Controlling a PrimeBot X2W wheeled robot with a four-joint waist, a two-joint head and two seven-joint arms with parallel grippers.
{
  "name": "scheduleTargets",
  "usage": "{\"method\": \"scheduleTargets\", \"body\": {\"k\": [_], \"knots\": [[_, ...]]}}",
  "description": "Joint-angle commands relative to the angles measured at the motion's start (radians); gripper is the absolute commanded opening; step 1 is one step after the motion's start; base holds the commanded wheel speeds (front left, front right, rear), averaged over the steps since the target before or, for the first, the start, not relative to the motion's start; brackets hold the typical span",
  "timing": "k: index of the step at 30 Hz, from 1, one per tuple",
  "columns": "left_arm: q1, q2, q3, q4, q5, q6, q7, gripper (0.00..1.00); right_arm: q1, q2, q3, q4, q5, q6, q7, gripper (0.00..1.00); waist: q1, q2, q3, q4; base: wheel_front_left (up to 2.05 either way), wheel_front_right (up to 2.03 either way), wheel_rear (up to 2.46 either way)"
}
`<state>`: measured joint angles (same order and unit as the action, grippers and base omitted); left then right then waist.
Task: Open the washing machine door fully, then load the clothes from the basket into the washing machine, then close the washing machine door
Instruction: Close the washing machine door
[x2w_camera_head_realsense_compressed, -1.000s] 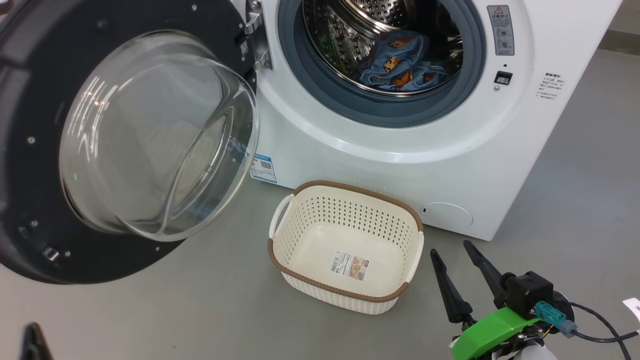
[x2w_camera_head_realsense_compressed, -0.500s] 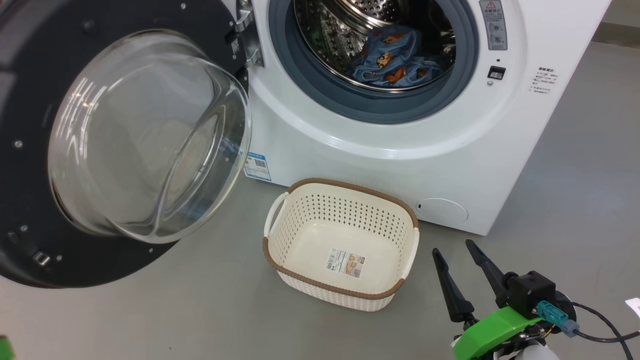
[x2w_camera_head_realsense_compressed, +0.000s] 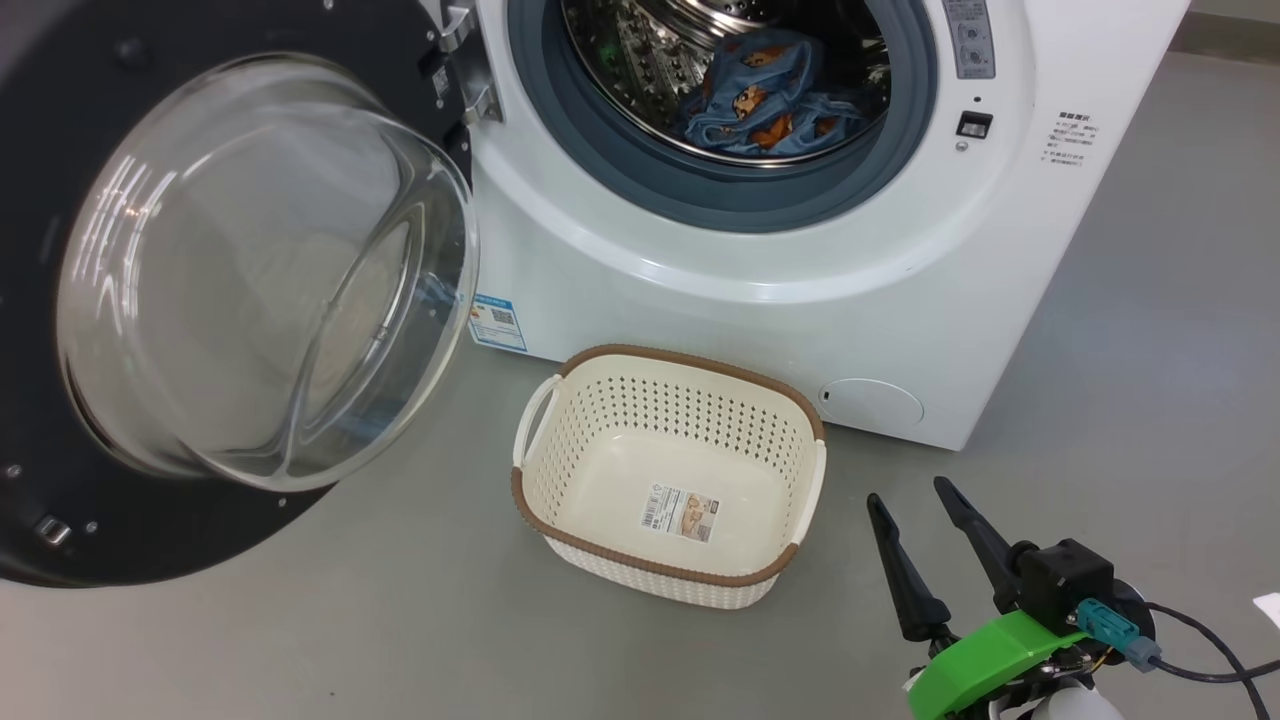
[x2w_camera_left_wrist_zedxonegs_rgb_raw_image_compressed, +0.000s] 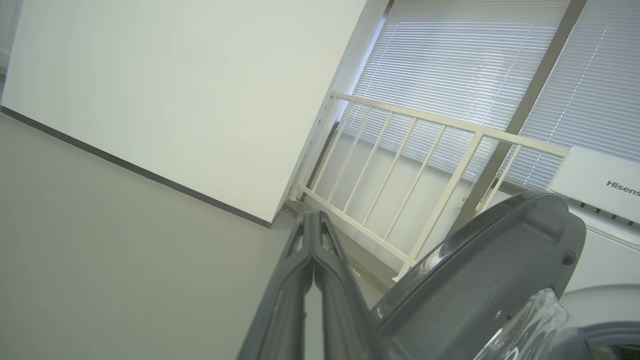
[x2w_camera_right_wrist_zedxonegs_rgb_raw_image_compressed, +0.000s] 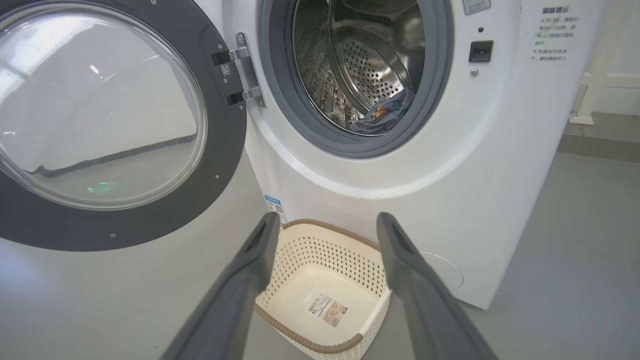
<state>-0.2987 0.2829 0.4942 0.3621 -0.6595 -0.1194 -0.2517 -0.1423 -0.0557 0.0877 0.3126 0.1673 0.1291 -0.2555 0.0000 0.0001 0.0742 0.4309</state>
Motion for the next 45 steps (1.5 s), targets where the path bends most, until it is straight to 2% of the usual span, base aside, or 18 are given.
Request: {"method": "scheduleTargets", "body": {"k": [1, 11, 20, 31, 45], "knots": [[-0.052, 0.068, 0.033, 0.003, -0.028, -0.007, 0.011, 0.00, -0.023, 0.006, 0.026, -0.029, -0.009, 0.002, 0.003, 1.00, 0.0000, -0.0001, 0.004, -0.004, 0.00, 0.00, 0.00], [-0.171, 0.177, 0.008, 0.135, -0.218, -0.011, 0.123, 0.00, -0.026, 0.006, 0.016, -0.035, 0.002, 0.002, 0.013, 1.00, 0.0000, -0.0001, 0.023, -0.018, 0.00, 0.00, 0.00], [-0.231, 0.236, -0.009, 0.239, -0.346, -0.011, 0.226, 0.00, -0.031, 0.006, 0.014, -0.036, 0.001, 0.002, 0.018, 1.00, 0.0000, -0.0001, 0.032, -0.032, 0.00, 0.00, 0.00], [-0.258, 0.257, 0.009, 0.330, -0.527, -0.011, 0.372, 0.00, -0.032, 0.005, 0.015, -0.037, 0.005, 0.002, 0.023, 1.00, 0.0000, -0.0001, 0.035, -0.047, 0.00, 0.00, 0.00], [-0.250, 0.229, 0.038, 0.359, -0.730, -0.011, 0.568, 0.00, -0.029, 0.003, 0.017, -0.040, 0.014, 0.002, 0.024, 1.00, 0.0000, -0.0001, 0.031, -0.059, 0.00, 0.00, 0.00]]}}
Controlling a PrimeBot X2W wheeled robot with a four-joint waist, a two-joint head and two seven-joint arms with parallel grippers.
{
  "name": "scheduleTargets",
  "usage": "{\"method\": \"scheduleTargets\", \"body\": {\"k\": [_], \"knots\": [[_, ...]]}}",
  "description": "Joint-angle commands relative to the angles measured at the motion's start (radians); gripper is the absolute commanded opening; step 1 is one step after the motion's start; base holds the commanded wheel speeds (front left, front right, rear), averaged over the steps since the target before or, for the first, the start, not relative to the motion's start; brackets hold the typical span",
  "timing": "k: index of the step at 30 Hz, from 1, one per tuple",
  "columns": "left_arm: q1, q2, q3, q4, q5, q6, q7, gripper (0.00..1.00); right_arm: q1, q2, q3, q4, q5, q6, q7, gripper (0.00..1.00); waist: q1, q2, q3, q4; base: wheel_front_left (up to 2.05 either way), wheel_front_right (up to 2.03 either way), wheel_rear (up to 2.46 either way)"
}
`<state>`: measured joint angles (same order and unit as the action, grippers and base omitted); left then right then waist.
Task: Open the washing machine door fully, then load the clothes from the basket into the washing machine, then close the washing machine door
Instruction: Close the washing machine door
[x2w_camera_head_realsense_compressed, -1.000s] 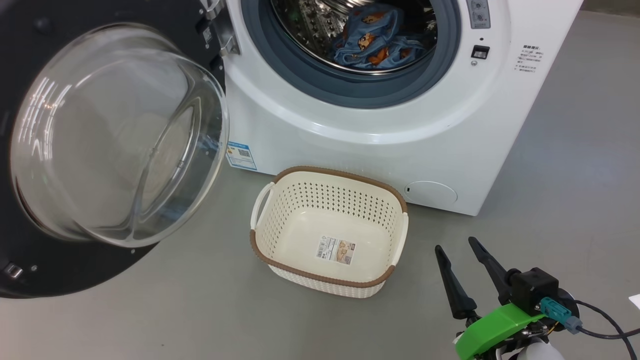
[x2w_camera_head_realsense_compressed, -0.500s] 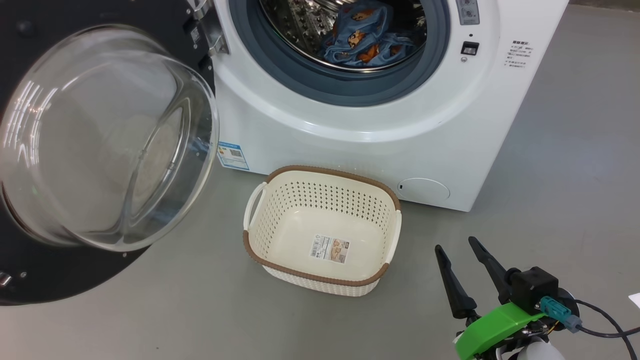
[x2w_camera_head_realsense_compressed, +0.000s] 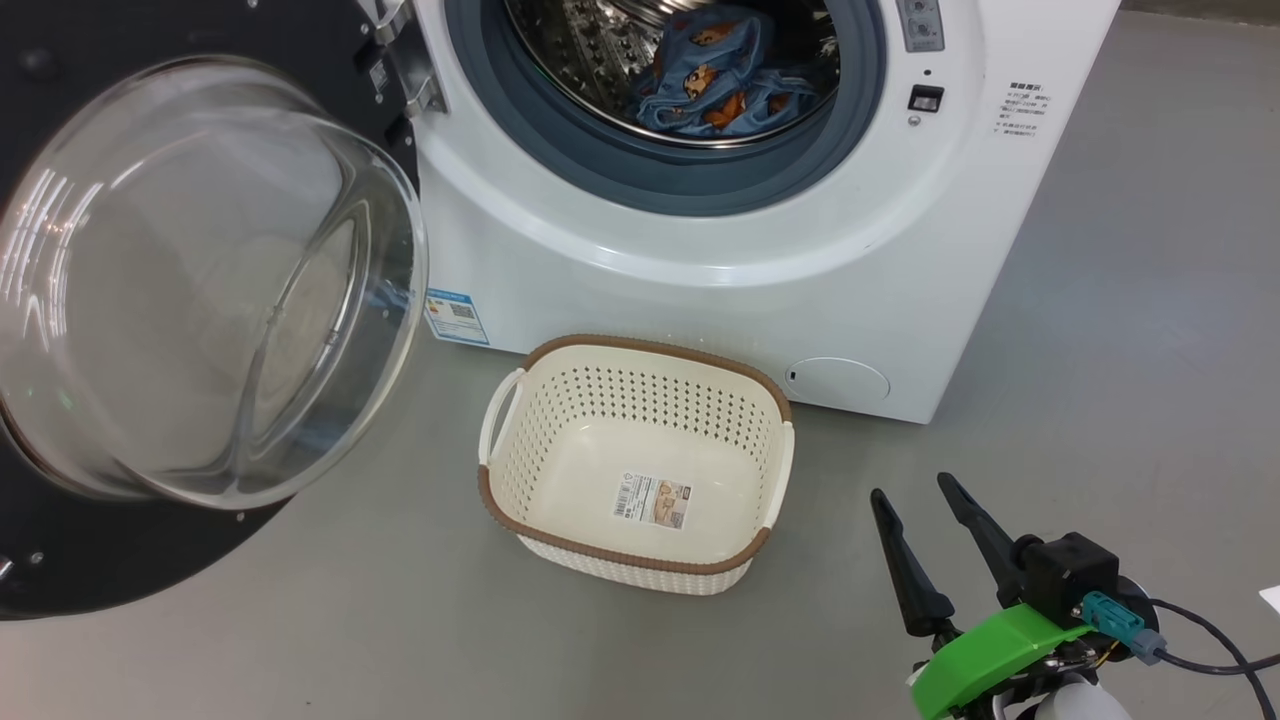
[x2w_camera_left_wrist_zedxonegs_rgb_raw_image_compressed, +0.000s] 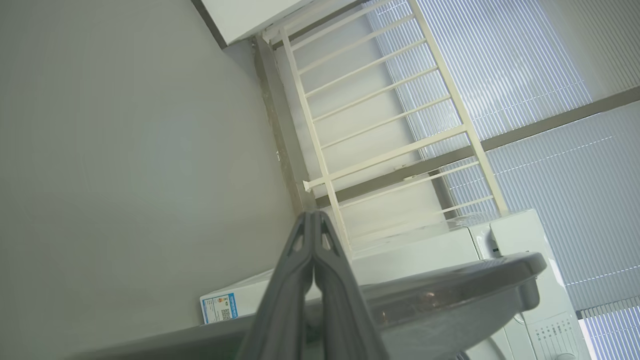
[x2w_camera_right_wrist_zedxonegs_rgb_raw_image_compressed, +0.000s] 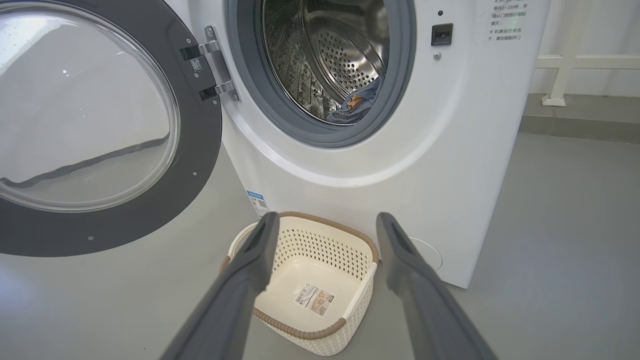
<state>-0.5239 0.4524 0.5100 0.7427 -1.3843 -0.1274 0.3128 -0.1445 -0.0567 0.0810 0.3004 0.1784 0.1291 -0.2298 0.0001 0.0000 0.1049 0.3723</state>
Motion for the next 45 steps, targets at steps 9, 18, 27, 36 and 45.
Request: {"method": "scheduleTargets", "body": {"k": [9, 18, 27, 36, 45], "knots": [[-0.018, 0.042, 0.024, -0.011, -0.063, -0.003, 0.102, 0.00, -0.026, 0.003, 0.018, -0.032, 0.004, 0.002, 0.004, 1.00, -0.0001, 0.0000, 0.002, -0.006, 0.00, 0.00, 0.00], [0.001, 0.022, 0.018, -0.037, -0.099, 0.005, 0.185, 0.00, -0.025, 0.003, 0.013, -0.032, 0.005, 0.002, 0.004, 1.00, -0.0001, 0.0000, 0.001, -0.008, 0.00, 0.00, 0.00], [0.046, 0.002, 0.004, -0.100, -0.143, 0.014, 0.308, 0.00, -0.022, 0.004, 0.008, -0.035, 0.010, 0.002, 0.001, 1.00, -0.0001, 0.0000, 0.003, -0.004, 0.00, 0.00, 0.00], [0.102, -0.043, 0.005, -0.207, -0.230, 0.037, 0.449, 0.00, -0.021, 0.004, 0.008, -0.029, 0.014, 0.002, -0.002, 1.00, -0.0001, 0.0000, -0.004, -0.001, 0.00, 0.00, 0.00], [0.194, -0.107, -0.012, -0.375, -0.336, 0.101, 0.622, 0.00, -0.014, 0.005, 0.007, -0.027, 0.017, 0.002, -0.003, 1.00, -0.0001, 0.0000, -0.012, -0.004, 0.00, 0.00, 0.00]]}}
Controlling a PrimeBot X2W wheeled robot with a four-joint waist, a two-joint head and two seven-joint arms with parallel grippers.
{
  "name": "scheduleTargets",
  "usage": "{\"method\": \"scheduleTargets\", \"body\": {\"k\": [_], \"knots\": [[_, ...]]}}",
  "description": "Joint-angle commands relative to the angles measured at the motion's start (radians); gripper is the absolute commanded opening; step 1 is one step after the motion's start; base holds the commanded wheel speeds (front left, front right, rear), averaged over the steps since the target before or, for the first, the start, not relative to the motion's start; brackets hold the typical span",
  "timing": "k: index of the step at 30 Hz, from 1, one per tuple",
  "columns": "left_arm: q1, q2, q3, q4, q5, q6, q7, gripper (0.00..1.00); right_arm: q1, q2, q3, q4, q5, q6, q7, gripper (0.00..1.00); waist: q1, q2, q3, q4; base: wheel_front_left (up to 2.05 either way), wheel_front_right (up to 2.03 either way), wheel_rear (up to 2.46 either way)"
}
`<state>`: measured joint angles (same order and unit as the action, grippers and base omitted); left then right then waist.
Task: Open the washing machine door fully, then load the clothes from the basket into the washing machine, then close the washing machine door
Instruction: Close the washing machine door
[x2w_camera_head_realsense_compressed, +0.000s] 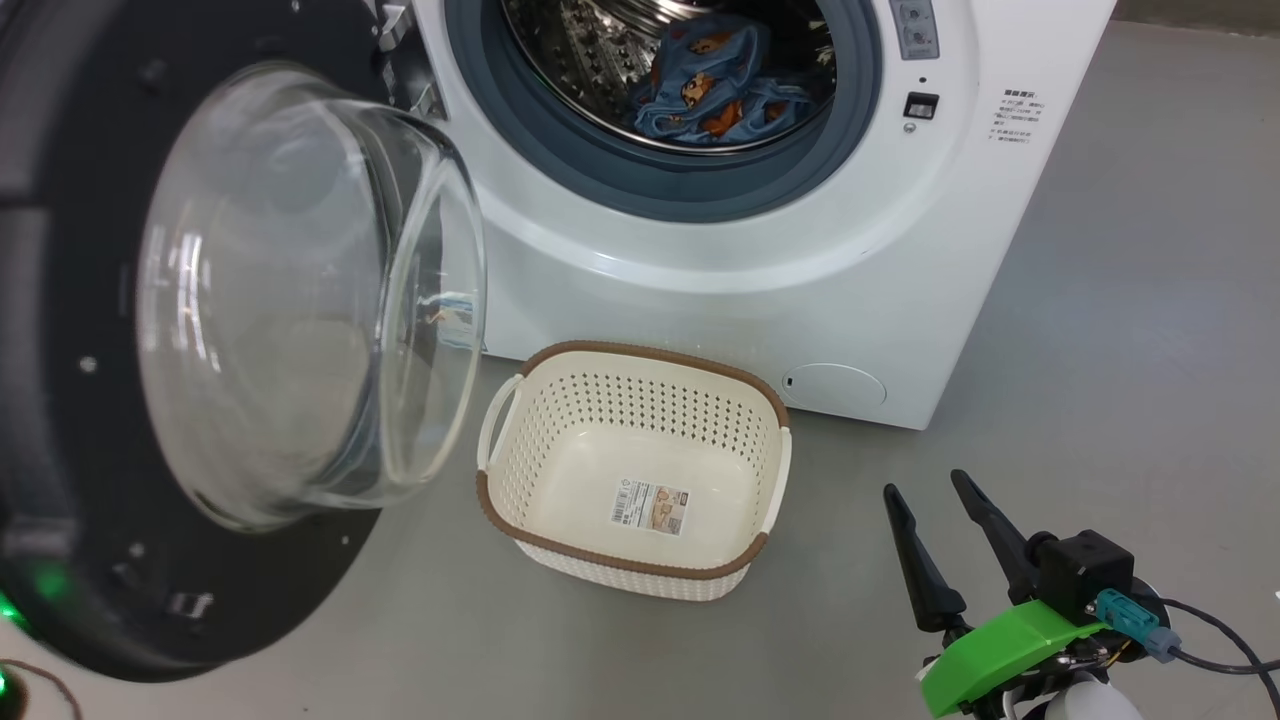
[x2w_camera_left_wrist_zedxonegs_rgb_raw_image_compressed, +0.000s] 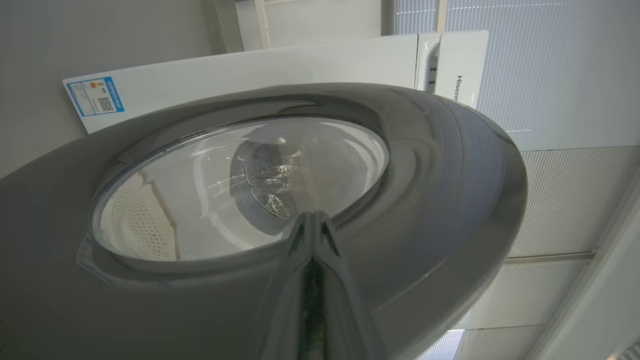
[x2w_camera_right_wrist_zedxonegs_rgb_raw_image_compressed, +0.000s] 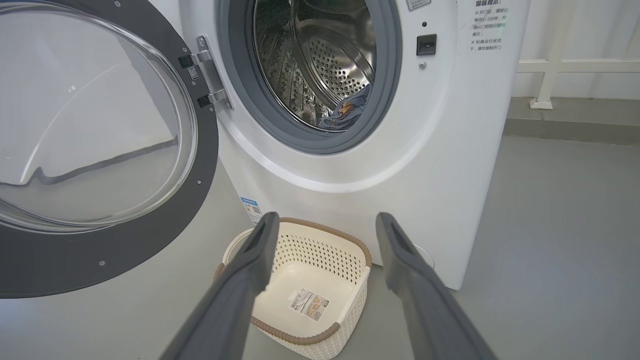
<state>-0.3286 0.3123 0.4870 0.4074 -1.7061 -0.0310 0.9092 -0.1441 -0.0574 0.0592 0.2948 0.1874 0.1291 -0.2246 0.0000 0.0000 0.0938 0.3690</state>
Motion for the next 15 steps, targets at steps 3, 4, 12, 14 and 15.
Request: {"method": "scheduleTargets", "body": {"k": [3, 4, 12, 14, 15], "knots": [[0.034, 0.009, 0.007, -0.120, -0.048, 0.029, 0.072, 0.00, -0.012, 0.006, 0.028, -0.021, 0.011, 0.002, -0.008, 1.00, 0.0000, 0.0000, -0.003, -0.002, 0.00, 0.00, 0.00], [0.045, 0.001, 0.007, -0.145, -0.054, 0.034, 0.079, 0.00, -0.011, 0.006, 0.028, -0.021, 0.012, 0.002, -0.009, 1.00, 0.0000, 0.0000, -0.003, -0.003, 0.00, 0.00, 0.00], [0.137, -0.075, -0.047, -0.317, -0.066, 0.060, 0.133, 0.00, -0.009, 0.006, 0.028, -0.016, 0.021, 0.002, -0.013, 1.00, 0.0000, 0.0000, -0.005, -0.018, 0.00, 0.00, 0.00], [0.150, -0.095, -0.062, -0.344, -0.066, 0.060, 0.138, 0.00, -0.009, 0.007, 0.029, -0.014, 0.023, 0.002, -0.014, 1.00, 0.0000, 0.0000, -0.004, -0.025, 0.00, 0.00, 0.00], [0.155, -0.107, -0.070, -0.356, -0.065, 0.058, 0.139, 0.00, -0.010, 0.007, 0.029, -0.013, 0.024, 0.002, -0.015, 1.00, 0.0000, 0.0000, -0.005, -0.029, 0.00, 0.00, 0.00]]}}
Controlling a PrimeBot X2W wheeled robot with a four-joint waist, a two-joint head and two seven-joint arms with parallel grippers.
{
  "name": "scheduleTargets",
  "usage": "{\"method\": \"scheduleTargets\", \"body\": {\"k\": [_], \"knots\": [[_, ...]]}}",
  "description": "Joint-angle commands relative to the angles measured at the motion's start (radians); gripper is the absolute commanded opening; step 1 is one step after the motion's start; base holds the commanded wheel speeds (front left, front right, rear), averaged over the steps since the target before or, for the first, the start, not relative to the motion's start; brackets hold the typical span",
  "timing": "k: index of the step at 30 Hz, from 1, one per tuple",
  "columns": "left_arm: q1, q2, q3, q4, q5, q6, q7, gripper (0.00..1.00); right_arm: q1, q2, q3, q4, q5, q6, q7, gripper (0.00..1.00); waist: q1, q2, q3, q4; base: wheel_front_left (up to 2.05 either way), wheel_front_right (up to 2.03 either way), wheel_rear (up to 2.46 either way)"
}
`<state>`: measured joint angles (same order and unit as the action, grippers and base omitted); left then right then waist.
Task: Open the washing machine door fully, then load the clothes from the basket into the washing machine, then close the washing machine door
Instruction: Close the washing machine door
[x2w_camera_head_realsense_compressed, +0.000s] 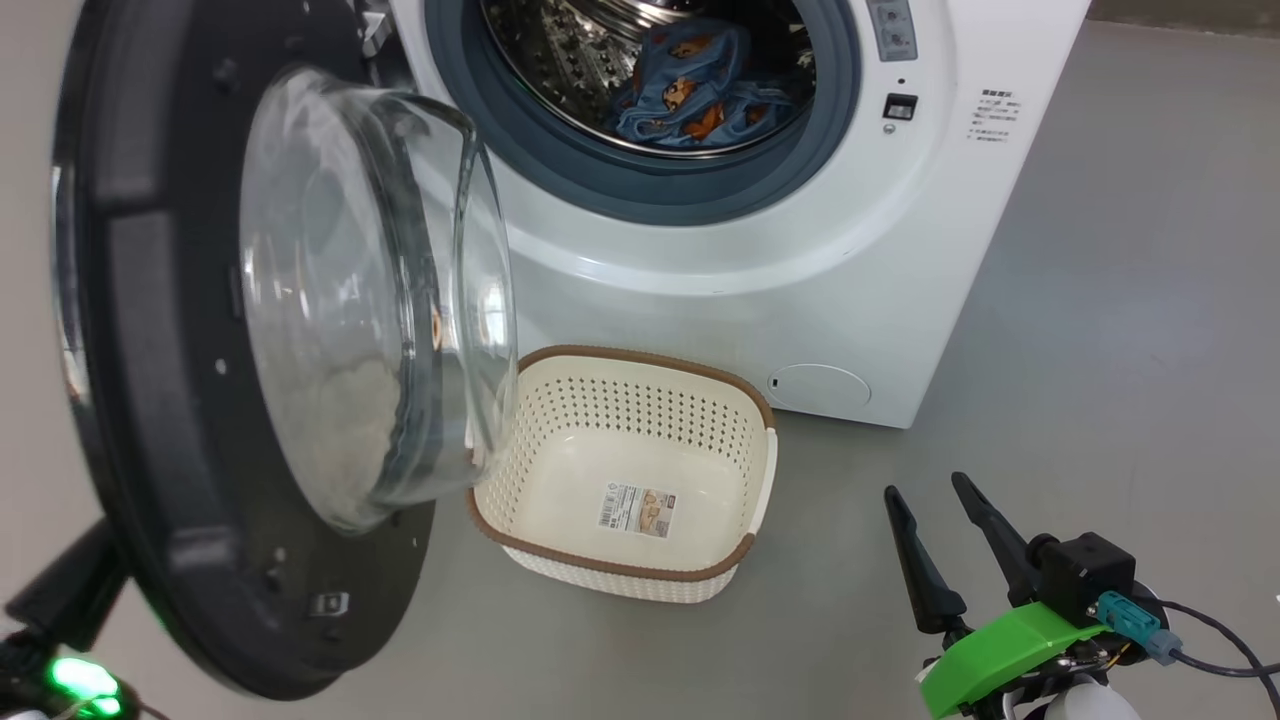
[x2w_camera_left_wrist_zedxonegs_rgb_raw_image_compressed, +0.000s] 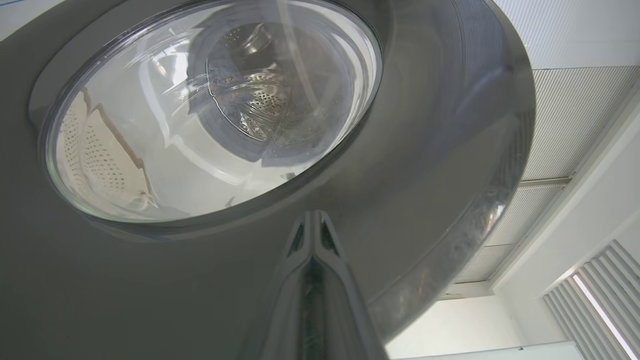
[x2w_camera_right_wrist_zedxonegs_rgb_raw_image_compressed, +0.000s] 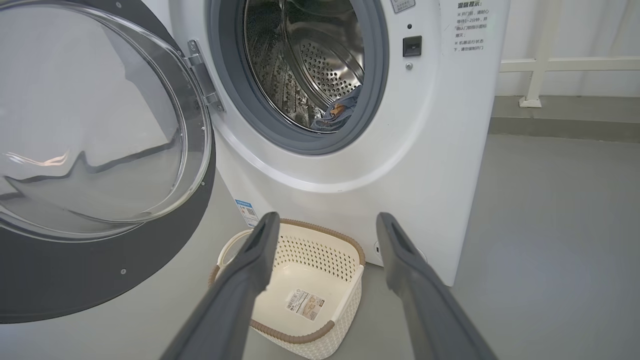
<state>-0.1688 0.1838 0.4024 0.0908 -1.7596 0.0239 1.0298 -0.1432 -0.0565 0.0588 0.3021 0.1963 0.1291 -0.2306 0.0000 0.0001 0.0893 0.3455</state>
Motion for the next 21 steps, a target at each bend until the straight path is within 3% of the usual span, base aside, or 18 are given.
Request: {"method": "scheduleTargets", "body": {"k": [1, 13, 21], "knots": [[0.003, 0.009, 0.007, -0.052, -0.010, 0.002, 0.019, 0.00, -0.011, 0.006, 0.029, -0.019, 0.016, 0.002, -0.009, 1.00, 0.0000, -0.0001, -0.001, -0.011, 0.00, 0.00, 0.00], [0.032, -0.088, -0.060, -0.133, 0.004, -0.029, -0.009, 0.00, -0.014, 0.006, 0.026, -0.010, 0.027, 0.002, -0.017, 1.00, 0.0000, -0.0001, 0.008, -0.106, 0.00, 0.00, 0.00], [0.000, -0.112, -0.109, -0.122, 0.003, -0.048, -0.029, 0.00, -0.021, 0.006, 0.024, -0.010, 0.027, 0.002, -0.021, 1.00, 0.0000, -0.0001, 0.021, -0.200, 0.00, 0.00, 0.00]]}}
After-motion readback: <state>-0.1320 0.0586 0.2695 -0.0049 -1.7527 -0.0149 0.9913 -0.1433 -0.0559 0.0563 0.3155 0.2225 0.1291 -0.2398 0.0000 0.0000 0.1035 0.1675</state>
